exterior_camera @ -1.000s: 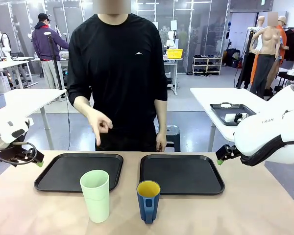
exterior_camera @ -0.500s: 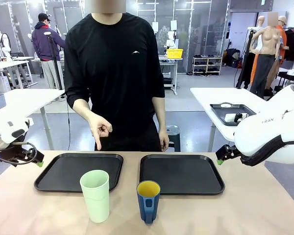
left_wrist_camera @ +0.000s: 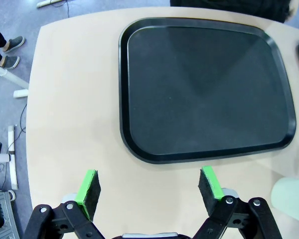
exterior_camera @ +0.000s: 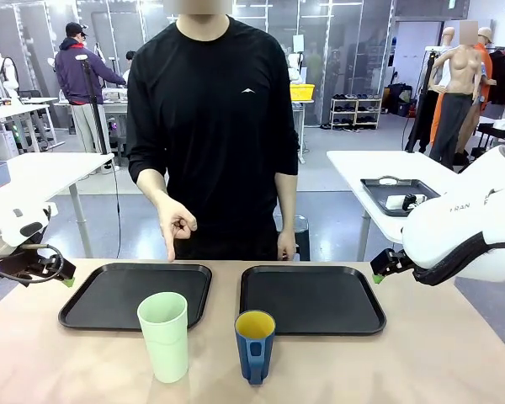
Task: Sort and store the cups by type.
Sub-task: Pick up the Reusable plastic cup.
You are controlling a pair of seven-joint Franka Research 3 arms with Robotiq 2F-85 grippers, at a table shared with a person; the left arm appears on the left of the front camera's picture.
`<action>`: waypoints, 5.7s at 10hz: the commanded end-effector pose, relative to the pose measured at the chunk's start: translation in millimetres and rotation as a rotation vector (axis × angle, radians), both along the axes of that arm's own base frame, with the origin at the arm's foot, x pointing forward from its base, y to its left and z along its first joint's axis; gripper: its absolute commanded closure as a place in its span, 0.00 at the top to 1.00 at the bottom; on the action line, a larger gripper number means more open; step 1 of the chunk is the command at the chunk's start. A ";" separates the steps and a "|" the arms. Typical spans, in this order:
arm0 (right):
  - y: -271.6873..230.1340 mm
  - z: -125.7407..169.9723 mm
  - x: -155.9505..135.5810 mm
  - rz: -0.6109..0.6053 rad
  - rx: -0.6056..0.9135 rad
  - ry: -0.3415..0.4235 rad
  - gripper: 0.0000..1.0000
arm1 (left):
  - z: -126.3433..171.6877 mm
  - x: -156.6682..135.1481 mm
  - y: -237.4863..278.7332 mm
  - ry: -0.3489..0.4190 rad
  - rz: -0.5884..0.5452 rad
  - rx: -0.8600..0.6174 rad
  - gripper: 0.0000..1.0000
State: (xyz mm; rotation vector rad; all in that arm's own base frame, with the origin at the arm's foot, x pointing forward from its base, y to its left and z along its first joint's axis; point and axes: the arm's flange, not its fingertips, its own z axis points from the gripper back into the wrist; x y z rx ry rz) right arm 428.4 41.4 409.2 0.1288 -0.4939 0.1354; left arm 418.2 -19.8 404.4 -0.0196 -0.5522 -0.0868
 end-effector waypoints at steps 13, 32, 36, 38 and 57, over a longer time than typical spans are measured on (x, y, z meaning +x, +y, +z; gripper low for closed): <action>-0.5 -1.6 -0.8 0.000 0.005 0.003 1.00 | 12.3 -50.8 11.8 0.163 -1.155 0.654 1.00; -0.5 -1.6 -0.8 0.000 0.005 0.003 1.00 | -86.5 -32.0 -39.1 -0.291 -1.449 -0.037 1.00; -0.5 -1.6 -0.8 0.000 0.005 0.003 1.00 | -99.0 -16.9 -43.1 -0.465 -1.440 -0.246 1.00; -0.5 -1.6 -0.8 0.000 0.005 0.003 1.00 | -102.4 -10.7 -34.9 -0.377 -1.383 -0.196 1.00; -0.5 -1.6 -0.8 0.000 0.005 0.003 1.00 | -157.6 37.1 -61.6 -0.523 -1.643 -0.623 1.00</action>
